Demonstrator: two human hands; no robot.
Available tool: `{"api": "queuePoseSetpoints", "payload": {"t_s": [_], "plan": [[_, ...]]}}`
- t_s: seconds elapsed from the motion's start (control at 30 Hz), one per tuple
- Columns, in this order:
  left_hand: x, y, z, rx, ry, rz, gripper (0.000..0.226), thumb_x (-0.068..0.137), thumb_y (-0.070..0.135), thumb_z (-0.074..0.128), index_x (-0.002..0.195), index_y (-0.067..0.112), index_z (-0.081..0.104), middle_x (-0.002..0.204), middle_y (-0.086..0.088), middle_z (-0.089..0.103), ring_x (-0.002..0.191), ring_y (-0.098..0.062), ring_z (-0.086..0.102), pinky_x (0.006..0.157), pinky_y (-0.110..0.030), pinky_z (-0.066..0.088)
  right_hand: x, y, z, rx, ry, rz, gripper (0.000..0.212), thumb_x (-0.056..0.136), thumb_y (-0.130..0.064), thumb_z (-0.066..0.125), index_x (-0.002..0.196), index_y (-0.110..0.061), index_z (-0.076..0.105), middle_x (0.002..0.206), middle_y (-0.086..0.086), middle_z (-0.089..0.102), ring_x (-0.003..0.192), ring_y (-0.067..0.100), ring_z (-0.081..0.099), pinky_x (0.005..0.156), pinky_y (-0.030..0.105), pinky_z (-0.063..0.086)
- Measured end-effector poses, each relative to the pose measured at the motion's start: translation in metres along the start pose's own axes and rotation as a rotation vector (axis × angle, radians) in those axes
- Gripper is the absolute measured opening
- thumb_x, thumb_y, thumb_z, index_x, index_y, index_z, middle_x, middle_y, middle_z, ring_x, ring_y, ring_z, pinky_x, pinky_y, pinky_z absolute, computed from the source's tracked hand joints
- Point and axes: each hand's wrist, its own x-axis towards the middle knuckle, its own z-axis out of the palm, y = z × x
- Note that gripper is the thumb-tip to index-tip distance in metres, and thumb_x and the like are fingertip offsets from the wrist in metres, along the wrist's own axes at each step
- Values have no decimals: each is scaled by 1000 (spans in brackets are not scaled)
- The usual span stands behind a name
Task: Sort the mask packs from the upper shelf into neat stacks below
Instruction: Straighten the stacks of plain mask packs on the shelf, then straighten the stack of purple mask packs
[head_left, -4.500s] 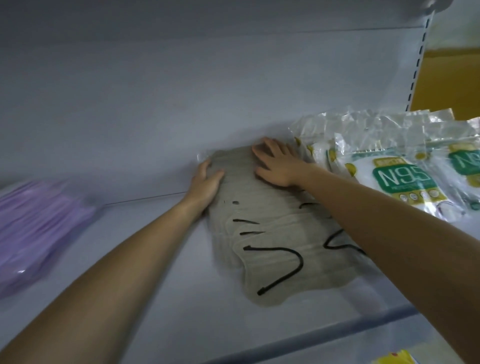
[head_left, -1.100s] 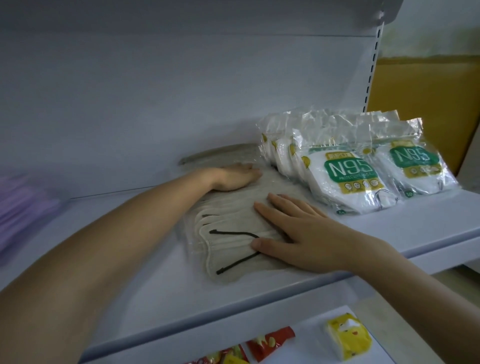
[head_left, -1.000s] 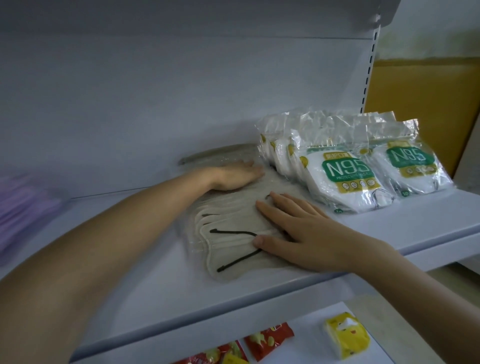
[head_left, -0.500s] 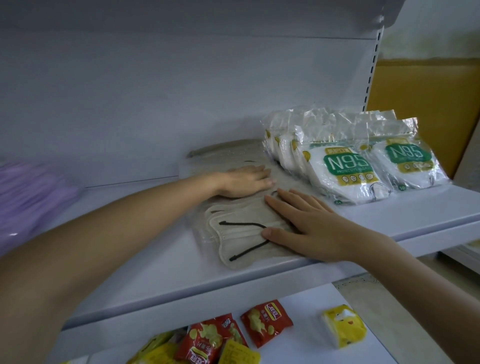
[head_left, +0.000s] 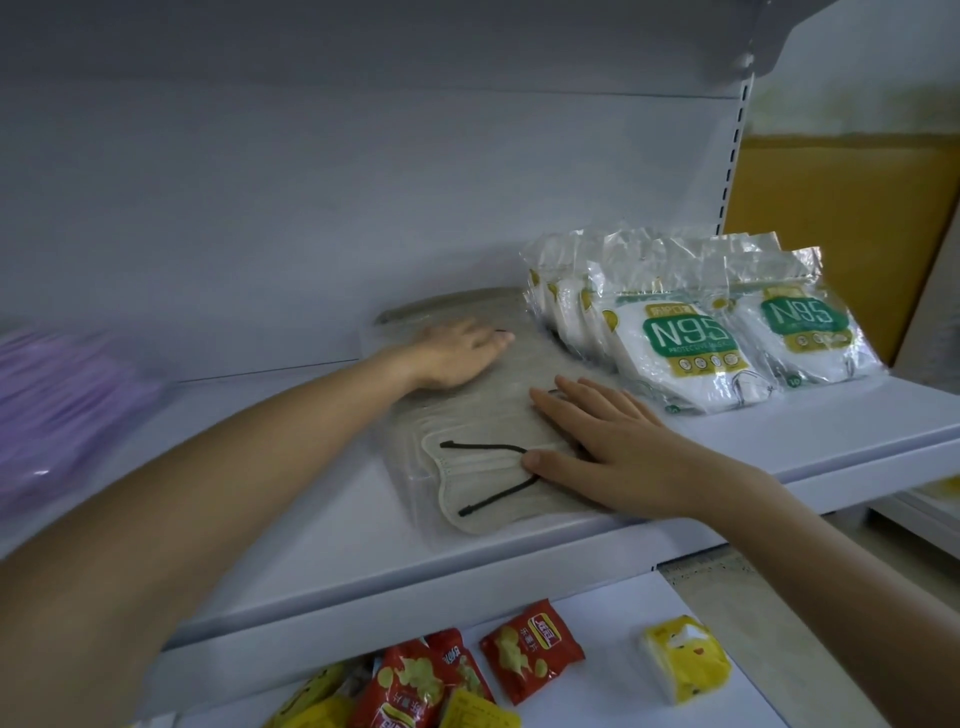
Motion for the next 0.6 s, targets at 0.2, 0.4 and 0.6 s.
{"api": "queuePoseSetpoints", "payload": {"t_s": [0.2,0.4,0.6], "plan": [[8,-29,3,-33,-71,-93,63,96,57,8,151,26,8,159,2,-2,147,-19,-4,117,-46,-4,0,-2,-3,68,27,-39,84,71,-72,10,147,-39,-1,157,-10,-9,143,7,-12,111,24,-8],[-22,-55,-42,-98,118,-20,53,103,39,14,150,14,19,157,2,10,146,-14,6,118,-29,1,21,-22,-17,47,53,-63,79,79,-71,17,148,-36,3,158,-9,-6,144,11,-7,114,30,-3],[-106,-132,-86,-52,240,-152,53,103,38,20,147,10,26,156,-8,20,145,-18,16,118,-26,7,80,-111,-12,11,47,-197,70,91,-62,29,150,-30,9,158,1,4,145,23,4,115,36,4]]}}
